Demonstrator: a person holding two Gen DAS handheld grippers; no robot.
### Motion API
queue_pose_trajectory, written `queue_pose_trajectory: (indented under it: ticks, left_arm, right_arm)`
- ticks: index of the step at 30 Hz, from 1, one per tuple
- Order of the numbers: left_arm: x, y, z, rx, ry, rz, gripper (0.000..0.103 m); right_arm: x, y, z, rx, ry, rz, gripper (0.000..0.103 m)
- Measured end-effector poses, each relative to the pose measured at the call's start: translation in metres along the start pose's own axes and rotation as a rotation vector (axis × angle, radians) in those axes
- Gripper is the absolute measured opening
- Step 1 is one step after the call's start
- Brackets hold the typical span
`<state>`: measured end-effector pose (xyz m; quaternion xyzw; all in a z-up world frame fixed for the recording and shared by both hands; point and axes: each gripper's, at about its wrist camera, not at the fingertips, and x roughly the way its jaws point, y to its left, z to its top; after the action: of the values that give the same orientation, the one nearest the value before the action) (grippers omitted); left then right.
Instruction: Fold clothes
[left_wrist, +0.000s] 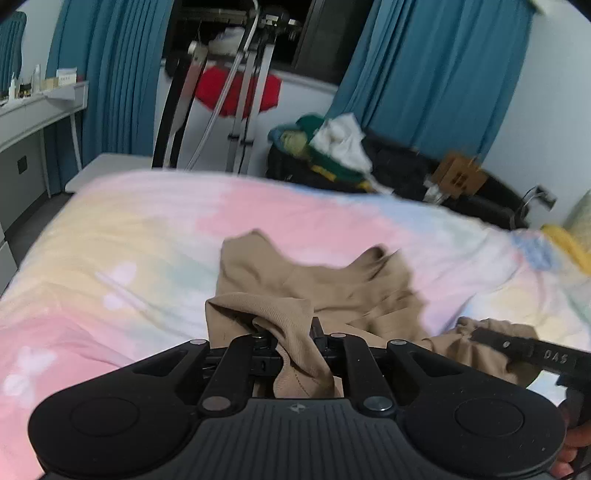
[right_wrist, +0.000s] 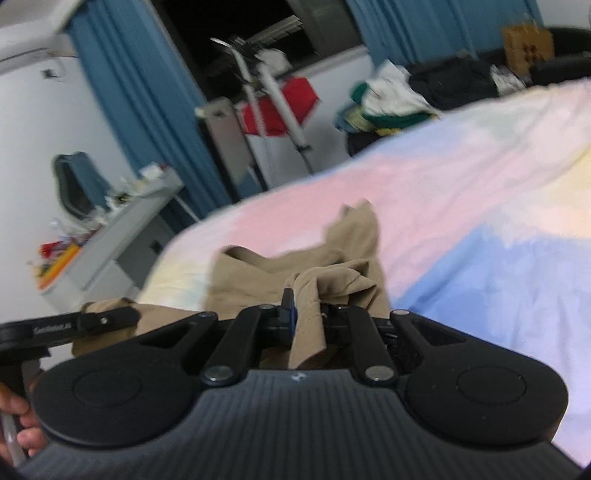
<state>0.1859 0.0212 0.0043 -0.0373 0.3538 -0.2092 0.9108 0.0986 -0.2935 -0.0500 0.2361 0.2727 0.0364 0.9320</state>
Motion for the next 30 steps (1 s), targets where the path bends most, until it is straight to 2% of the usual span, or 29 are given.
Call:
queue_pose_trajectory:
  ticks: [2, 6, 9, 10, 11, 14, 15, 16, 17, 19, 22, 30]
  left_arm:
    - [0.033, 0.004, -0.001, 0.012, 0.022, 0.03, 0.012]
    - [0.07, 0.01, -0.011, 0.033, 0.058, 0.039, 0.013]
    - [0.055, 0.003, -0.017, 0.035, 0.045, 0.039, 0.02]
    - [0.05, 0.0, -0.019, 0.036, 0.04, 0.039, 0.026]
    - [0.045, -0.002, -0.021, 0.037, 0.036, 0.04, 0.039]
    - [0.029, -0.01, -0.026, 0.039, 0.023, 0.04, 0.066]
    - [0.024, -0.013, -0.028, 0.04, 0.019, 0.04, 0.071]
    - [0.019, -0.015, -0.03, 0.041, 0.014, 0.04, 0.081]
    - [0.014, -0.018, -0.032, 0.041, 0.01, 0.04, 0.085]
    - [0.004, -0.023, -0.036, 0.043, 0.001, 0.041, 0.086]
    - [-0.011, -0.031, -0.042, 0.045, -0.012, 0.041, 0.087]
    - [-0.044, -0.024, -0.077, -0.167, 0.083, 0.026, 0.091]
  right_arm:
    - [0.019, -0.008, -0.007, -0.003, 0.022, -0.029, 0.012]
    - [0.046, -0.018, -0.017, -0.01, 0.063, -0.064, 0.013]
    - [0.05, -0.02, -0.019, 0.003, 0.071, -0.06, 0.014]
    - [0.05, -0.02, -0.019, 0.007, 0.074, -0.057, 0.015]
    - [0.05, -0.02, -0.018, 0.013, 0.078, -0.049, 0.016]
    - [0.042, -0.02, -0.015, 0.046, 0.078, -0.01, 0.04]
    - [0.037, -0.019, -0.015, 0.056, 0.067, -0.001, 0.056]
    - [0.03, -0.017, -0.015, 0.058, 0.052, 0.003, 0.066]
    - [0.023, -0.014, -0.016, 0.053, 0.036, 0.004, 0.068]
    - [0.008, -0.009, -0.018, 0.05, -0.003, 0.003, 0.075]
    - [-0.016, -0.003, -0.021, 0.056, -0.052, 0.011, 0.075]
    - [-0.062, 0.005, -0.039, 0.192, -0.001, 0.095, 0.076]
